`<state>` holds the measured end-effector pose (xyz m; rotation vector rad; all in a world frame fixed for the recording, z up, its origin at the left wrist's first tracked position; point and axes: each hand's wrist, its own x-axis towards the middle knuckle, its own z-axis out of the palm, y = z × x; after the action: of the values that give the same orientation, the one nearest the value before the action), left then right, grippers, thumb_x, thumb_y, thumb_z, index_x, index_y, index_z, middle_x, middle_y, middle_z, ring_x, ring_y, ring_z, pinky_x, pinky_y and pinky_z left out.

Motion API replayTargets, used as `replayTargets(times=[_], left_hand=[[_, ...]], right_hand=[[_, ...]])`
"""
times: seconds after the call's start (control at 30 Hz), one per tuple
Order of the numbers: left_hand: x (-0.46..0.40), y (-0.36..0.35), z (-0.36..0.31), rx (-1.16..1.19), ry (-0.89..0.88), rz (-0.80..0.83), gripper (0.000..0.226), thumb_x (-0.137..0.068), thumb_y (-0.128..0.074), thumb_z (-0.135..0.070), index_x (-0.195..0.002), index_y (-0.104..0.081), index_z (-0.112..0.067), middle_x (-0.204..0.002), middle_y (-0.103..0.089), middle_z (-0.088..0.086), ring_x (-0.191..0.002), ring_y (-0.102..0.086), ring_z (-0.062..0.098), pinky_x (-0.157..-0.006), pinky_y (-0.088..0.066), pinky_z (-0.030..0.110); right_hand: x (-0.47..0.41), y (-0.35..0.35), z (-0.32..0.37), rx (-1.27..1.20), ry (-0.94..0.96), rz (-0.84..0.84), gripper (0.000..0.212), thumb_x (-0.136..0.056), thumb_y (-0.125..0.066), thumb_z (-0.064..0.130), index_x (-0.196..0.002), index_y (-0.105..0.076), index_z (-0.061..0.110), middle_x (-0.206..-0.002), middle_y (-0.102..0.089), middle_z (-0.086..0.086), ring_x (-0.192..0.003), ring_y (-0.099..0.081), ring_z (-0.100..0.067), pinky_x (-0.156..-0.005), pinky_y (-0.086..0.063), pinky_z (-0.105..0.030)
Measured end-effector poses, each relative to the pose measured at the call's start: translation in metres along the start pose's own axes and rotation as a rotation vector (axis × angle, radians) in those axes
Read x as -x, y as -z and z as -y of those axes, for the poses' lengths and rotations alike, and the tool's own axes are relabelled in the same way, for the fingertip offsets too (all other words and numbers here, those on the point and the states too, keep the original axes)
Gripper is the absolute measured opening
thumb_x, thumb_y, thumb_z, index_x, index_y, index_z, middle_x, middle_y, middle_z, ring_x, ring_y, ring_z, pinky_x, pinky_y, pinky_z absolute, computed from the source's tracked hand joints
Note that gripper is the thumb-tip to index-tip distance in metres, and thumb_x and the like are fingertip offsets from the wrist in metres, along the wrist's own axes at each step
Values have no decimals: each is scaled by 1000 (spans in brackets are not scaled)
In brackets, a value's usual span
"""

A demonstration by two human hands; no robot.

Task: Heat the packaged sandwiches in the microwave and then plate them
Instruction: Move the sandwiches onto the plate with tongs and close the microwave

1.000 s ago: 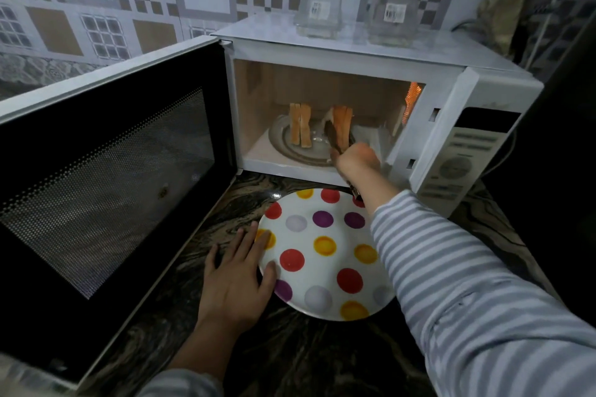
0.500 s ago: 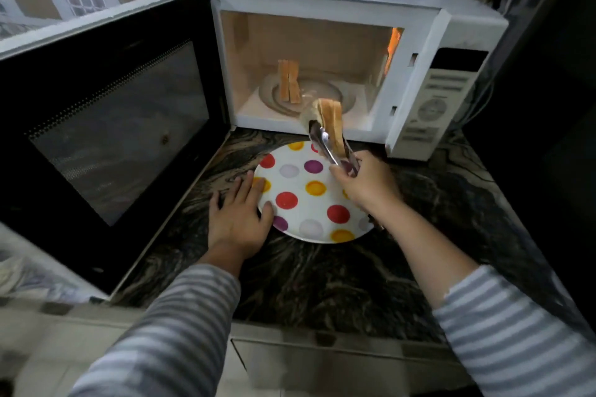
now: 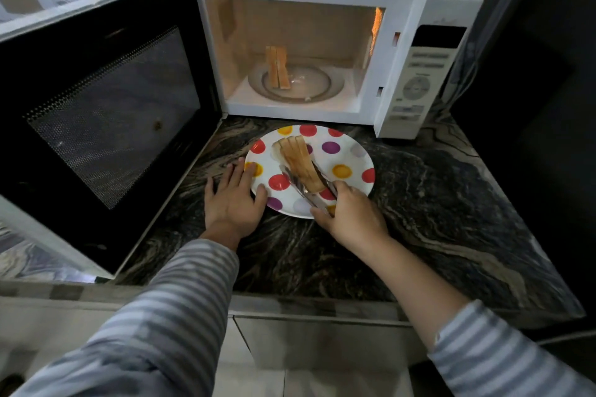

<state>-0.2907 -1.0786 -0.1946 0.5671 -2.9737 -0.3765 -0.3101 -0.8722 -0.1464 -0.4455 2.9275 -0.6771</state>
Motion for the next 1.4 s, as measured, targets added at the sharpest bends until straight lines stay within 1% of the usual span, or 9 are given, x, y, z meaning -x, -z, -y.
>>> replayTargets(times=[0.17,0.4,0.5,0.67,0.93,1.03,1.17,1.27,1.4], left_hand=[[0,1,0,2,-11,-7,59,-98,-22,-50,-153,-13,-30,-162,-3,-8,-149,-2,13,-119,1,47],[1,4,2,51,-12,-4,63,-98,-26,-52,-154,-8,-29,-162,1,-6,-149,-5,15,-120,-1,46],[0,7,5,92,-10,6,68,-96,-31,-54,-154,-6,-29,-162,0,-7,-148,-13,17,-120,-3,45],[-20,21,10,97,-40,64,74,-93,-33,-61,-154,-4,-31,-162,-10,-6,-147,-14,19,-119,-6,46],[-27,7,28,60,-112,-21,95,-70,-3,-76,-153,-11,-32,-160,-13,-12,-147,-6,7,-118,-1,37],[-30,5,27,79,-103,-37,92,-71,-7,-77,-153,-13,-34,-160,-13,-13,-147,-6,6,-118,-1,38],[-30,4,31,73,-104,-39,89,-74,-6,-78,-152,-11,-36,-160,-12,-16,-147,-3,4,-119,1,36],[-29,4,31,82,-104,-44,87,-75,-8,-78,-152,-9,-37,-159,-11,-17,-147,-2,3,-119,2,36],[-28,5,32,87,-107,-38,86,-76,-8,-78,-152,-3,-38,-159,-7,-19,-146,1,1,-119,4,36]], right_hand=[[1,21,-8,16,-46,159,78,-70,-74,50,-132,-42,16,-127,-52,-2,-112,-54,-25,-88,-51,-40],[-3,74,-7,-183,-61,180,60,-68,-79,36,-117,-51,14,-102,-60,1,-88,-59,-15,-69,-49,-30],[-23,90,6,-226,-10,105,33,-71,-78,32,-89,-55,16,-81,-61,-1,-76,-64,-19,-65,-49,-31],[-71,100,30,-218,-19,104,56,-73,-73,48,-114,-50,17,-92,-67,-3,-74,-70,-21,-68,-59,-37],[-151,89,67,-153,-96,90,34,-85,-63,40,-81,-52,8,-64,-62,-7,-53,-57,-20,-50,-44,-25],[-181,75,83,-208,-132,93,32,-88,-62,38,-82,-52,8,-66,-62,-8,-60,-63,-23,-56,-51,-30],[-223,51,102,-372,-238,61,11,-95,-46,14,-95,-53,6,-71,-59,-10,-52,-58,-20,-41,-43,-22],[-243,40,111,-480,-344,52,23,-100,-41,22,-93,-56,6,-69,-55,-10,-47,-52,-18,-32,-34,-14],[-273,25,114,-338,-259,9,26,-88,-54,37,-86,-64,13,-91,-70,-10,-66,-58,-22,-59,-52,-28]])
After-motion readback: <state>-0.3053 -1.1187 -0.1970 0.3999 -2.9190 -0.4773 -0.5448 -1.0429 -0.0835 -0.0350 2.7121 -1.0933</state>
